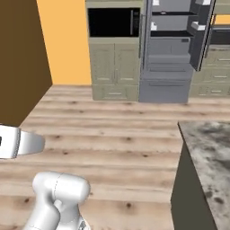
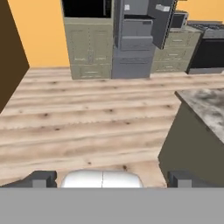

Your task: Take the cake and cupcake from the fridge and place them on the empty tray on the dining counter.

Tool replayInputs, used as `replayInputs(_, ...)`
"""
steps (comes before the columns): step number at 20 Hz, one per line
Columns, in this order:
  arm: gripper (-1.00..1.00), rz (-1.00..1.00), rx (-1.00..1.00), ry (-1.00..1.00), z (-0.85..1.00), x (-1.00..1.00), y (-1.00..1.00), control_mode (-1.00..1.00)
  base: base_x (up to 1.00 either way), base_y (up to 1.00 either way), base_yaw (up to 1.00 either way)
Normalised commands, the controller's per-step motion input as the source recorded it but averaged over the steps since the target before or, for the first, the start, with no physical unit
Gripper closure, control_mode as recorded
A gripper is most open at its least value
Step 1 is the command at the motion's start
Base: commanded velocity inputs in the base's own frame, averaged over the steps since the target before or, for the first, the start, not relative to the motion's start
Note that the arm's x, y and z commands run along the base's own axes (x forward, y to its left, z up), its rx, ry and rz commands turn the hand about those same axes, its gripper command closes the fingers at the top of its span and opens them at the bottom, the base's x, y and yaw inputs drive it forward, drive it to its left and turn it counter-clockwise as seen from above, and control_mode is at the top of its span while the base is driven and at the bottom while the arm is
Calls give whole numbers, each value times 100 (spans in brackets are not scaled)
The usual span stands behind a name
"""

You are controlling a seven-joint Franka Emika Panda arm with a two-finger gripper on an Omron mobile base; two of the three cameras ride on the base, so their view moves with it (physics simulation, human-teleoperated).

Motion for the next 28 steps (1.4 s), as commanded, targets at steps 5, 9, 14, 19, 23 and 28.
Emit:
replayInputs(5, -100, 0, 0, 0, 0, 0, 0, 100, 100, 0, 0)
replayInputs(9, -100, 0, 0, 0, 0, 0, 0, 100, 100, 0, 0)
replayInputs(14, -100, 0, 0, 0, 0, 0, 0, 100, 100, -51, 0)
replayInputs(19, -100, 0, 0, 0, 0, 0, 0, 100, 100, -86, 0)
replayInputs(23, -100, 0, 0, 0, 0, 0, 0, 100, 100, -1, 0)
replayInputs(28, -100, 0, 0, 0, 0, 0, 0, 100, 100, 0, 0)
